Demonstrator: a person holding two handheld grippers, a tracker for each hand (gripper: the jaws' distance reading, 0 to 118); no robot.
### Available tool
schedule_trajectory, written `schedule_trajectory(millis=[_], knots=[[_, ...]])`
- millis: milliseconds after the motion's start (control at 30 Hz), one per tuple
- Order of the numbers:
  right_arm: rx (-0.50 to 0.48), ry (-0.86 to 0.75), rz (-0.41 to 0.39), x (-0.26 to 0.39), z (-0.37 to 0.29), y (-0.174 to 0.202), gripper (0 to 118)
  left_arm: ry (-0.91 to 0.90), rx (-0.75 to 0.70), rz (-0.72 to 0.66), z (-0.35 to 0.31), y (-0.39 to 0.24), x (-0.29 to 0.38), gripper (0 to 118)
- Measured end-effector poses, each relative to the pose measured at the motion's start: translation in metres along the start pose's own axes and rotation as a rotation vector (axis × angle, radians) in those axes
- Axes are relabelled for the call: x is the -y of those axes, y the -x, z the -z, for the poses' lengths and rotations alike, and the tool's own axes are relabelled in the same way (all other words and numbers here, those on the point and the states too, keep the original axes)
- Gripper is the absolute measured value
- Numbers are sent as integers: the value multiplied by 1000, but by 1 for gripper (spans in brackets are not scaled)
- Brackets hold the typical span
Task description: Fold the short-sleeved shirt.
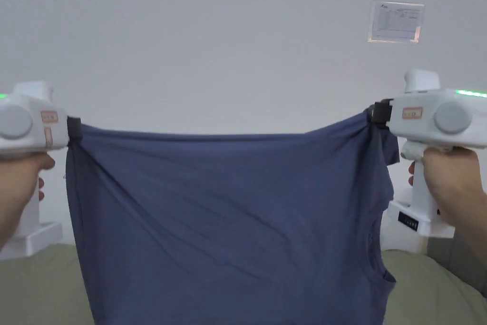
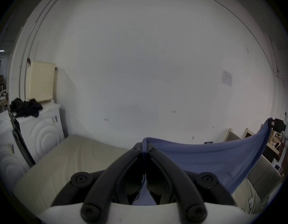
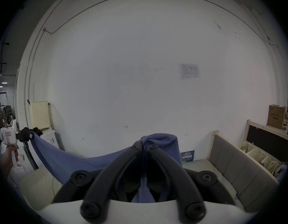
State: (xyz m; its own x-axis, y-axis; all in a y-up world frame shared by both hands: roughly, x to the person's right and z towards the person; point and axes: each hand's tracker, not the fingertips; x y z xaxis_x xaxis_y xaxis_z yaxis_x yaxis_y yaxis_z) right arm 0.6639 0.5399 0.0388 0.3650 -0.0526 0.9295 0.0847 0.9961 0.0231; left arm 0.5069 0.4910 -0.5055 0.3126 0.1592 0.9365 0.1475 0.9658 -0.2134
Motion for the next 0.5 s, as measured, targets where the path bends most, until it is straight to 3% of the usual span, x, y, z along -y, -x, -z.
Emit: schedule_trajectory(millis=[267, 500], knots=[[20, 30, 2, 27, -5, -3, 5, 73, 13, -1, 17, 4, 44, 0], [25, 68, 15, 85, -64, 2, 5, 117, 24, -11, -36, 13, 116, 0]])
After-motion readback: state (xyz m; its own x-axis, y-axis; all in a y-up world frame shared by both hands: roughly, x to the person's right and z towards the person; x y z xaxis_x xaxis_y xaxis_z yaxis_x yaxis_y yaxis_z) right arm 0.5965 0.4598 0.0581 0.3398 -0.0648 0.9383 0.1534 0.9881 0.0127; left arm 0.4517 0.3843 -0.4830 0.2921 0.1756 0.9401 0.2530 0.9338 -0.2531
